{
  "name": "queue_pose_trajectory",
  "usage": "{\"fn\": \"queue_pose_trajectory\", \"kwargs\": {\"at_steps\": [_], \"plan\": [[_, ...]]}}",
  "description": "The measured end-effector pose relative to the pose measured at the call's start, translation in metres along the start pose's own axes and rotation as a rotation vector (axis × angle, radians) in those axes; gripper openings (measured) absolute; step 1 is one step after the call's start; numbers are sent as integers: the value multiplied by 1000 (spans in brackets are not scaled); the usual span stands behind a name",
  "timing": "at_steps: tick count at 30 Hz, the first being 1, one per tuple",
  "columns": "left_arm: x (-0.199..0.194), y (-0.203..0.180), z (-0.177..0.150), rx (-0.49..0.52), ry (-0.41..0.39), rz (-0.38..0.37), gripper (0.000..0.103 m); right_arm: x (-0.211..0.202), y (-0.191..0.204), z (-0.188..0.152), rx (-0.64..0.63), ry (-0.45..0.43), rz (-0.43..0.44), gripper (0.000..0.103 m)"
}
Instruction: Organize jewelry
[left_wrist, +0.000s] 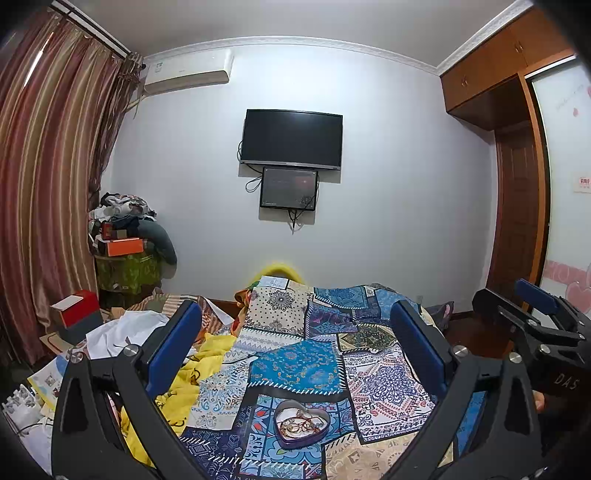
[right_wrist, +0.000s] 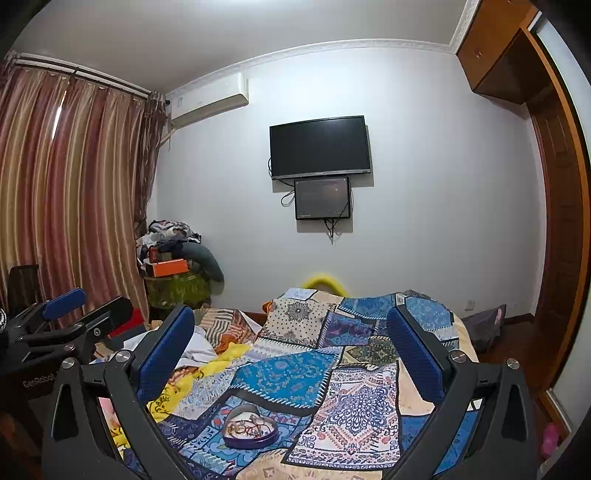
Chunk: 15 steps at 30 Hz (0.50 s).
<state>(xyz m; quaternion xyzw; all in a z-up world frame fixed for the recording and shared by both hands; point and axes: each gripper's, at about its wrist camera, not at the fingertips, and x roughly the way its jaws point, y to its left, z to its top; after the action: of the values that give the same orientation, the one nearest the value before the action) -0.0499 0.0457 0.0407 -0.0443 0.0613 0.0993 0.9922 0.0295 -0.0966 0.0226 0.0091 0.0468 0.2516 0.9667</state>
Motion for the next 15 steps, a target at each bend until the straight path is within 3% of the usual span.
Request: {"fn": "queue_pose_trajectory", "kwargs": {"at_steps": [15], "plan": [[3,3,1,-14,9,0,103,-3,-2,-2,-4,15,7,103]]}}
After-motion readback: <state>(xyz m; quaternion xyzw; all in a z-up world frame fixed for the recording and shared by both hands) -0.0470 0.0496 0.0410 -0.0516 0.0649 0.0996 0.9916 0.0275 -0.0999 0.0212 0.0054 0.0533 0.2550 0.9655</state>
